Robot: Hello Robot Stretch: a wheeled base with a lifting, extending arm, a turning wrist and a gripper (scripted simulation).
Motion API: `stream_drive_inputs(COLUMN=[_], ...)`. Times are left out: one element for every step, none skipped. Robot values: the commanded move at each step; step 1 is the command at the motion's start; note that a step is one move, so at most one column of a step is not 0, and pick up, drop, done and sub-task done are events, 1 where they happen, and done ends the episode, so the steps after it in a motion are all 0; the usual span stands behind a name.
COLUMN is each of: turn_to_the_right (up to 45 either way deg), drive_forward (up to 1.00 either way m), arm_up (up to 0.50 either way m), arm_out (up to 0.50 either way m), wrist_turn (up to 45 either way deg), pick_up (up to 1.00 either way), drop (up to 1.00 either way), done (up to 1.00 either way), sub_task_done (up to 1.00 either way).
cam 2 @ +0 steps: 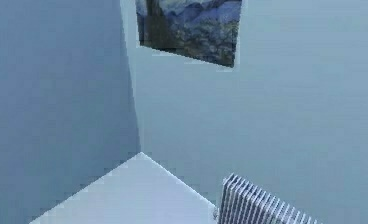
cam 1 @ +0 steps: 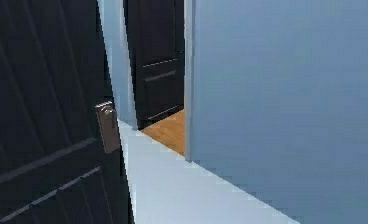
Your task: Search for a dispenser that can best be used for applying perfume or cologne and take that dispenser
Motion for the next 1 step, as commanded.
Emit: stream_drive_inputs(turn_to_the_right=[3.0], drive_forward=[0.00], arm_up=[0.00], arm_out=[0.00], wrist_turn=[0.0], pick_up=[0.00], drop=[0.00], done=[0.00], sub_task_done=[0.00])
